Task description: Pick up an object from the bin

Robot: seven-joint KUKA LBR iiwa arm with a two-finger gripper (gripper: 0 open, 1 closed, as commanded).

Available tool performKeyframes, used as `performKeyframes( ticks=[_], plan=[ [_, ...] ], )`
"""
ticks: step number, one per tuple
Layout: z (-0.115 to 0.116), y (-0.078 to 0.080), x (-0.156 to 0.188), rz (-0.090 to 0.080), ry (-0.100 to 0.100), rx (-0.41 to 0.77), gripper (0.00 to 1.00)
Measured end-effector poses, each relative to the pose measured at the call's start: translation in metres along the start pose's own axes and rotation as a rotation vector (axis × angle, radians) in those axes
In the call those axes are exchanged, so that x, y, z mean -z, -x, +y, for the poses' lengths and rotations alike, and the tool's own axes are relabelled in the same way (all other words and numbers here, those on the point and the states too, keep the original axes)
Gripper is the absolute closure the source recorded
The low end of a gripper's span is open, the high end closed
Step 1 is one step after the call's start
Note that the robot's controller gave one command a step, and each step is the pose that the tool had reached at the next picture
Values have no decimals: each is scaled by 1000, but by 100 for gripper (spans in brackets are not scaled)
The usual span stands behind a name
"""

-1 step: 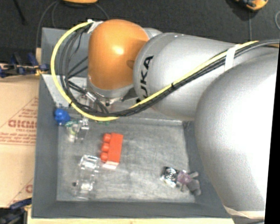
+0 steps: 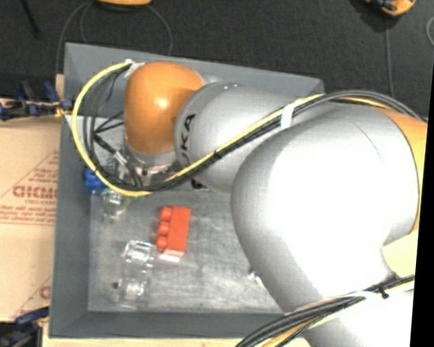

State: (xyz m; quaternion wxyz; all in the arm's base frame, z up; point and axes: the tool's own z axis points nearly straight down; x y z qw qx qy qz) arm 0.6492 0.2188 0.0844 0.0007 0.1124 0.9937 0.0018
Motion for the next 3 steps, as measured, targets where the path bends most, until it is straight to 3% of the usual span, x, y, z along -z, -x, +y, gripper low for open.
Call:
performKeyframes(
  ticks=[1, 2, 3],
  plan=[
    [0, 0, -2, 0, 0, -1, 100],
    [0, -11, 115, -8, 4, 23, 100],
    [-45, -24, 228, -10, -2, 344, 100]
  ],
)
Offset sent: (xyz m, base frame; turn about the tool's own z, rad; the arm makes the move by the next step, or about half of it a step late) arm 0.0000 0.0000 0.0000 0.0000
